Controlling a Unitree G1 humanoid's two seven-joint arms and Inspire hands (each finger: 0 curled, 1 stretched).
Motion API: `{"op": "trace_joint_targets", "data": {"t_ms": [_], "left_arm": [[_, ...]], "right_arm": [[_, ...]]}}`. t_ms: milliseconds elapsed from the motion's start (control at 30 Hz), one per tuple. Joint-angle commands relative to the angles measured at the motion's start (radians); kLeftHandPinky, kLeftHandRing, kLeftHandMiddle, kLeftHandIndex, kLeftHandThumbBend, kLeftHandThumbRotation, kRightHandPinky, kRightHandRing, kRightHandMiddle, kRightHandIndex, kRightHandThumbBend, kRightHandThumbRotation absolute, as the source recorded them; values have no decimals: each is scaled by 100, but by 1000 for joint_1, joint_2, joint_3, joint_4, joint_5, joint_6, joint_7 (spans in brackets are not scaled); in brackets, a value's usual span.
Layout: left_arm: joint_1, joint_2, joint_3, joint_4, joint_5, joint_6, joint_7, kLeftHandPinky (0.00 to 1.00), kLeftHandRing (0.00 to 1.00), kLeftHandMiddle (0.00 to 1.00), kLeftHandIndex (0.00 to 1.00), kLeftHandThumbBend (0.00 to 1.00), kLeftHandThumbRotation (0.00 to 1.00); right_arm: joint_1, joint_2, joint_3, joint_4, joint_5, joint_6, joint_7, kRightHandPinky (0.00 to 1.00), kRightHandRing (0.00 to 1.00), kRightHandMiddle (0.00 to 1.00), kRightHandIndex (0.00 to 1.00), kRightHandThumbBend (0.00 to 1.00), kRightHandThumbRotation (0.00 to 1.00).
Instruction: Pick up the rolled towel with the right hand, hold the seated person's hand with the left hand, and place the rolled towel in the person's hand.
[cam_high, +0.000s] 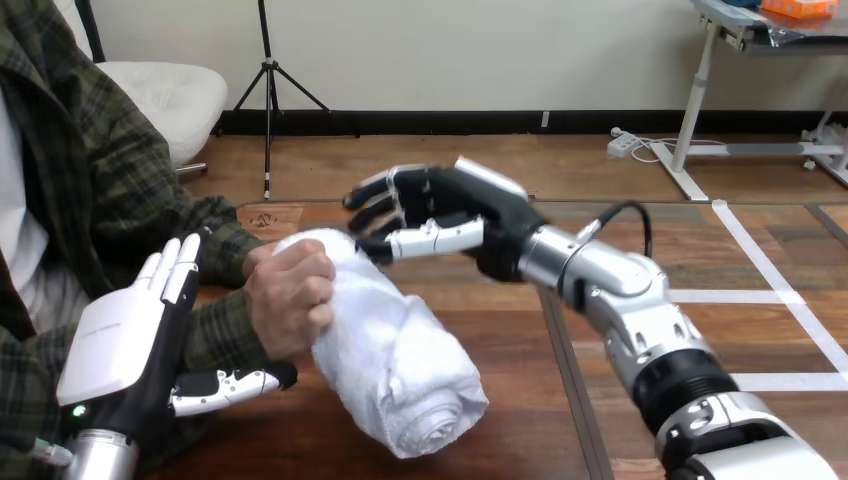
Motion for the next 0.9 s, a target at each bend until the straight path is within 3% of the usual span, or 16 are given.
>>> {"op": "trace_joint_targets", "data": {"t_ms": [0, 500, 700, 867], "left_arm": [[-15, 21, 6, 0, -31, -7, -31, 91, 100, 100, 100, 100, 63], [-9, 58, 22, 6, -70, -56, -66, 95, 100, 100, 100, 100, 69], [-9, 68, 32, 14, -104, -97, -81, 98, 100, 100, 100, 100, 75], [-11, 73, 38, 24, -138, -133, -100, 99, 100, 100, 100, 100, 77]], "right_arm": [[-55, -32, -21, -77, 26, -37, 15, 56, 56, 64, 64, 77, 15], [29, -75, -21, -146, 26, -117, 14, 50, 57, 63, 66, 82, 20], [71, -89, -28, -198, 47, -115, 28, 54, 62, 66, 70, 81, 22], [112, -101, -25, -261, 51, -106, 19, 63, 68, 71, 74, 84, 31]]}}
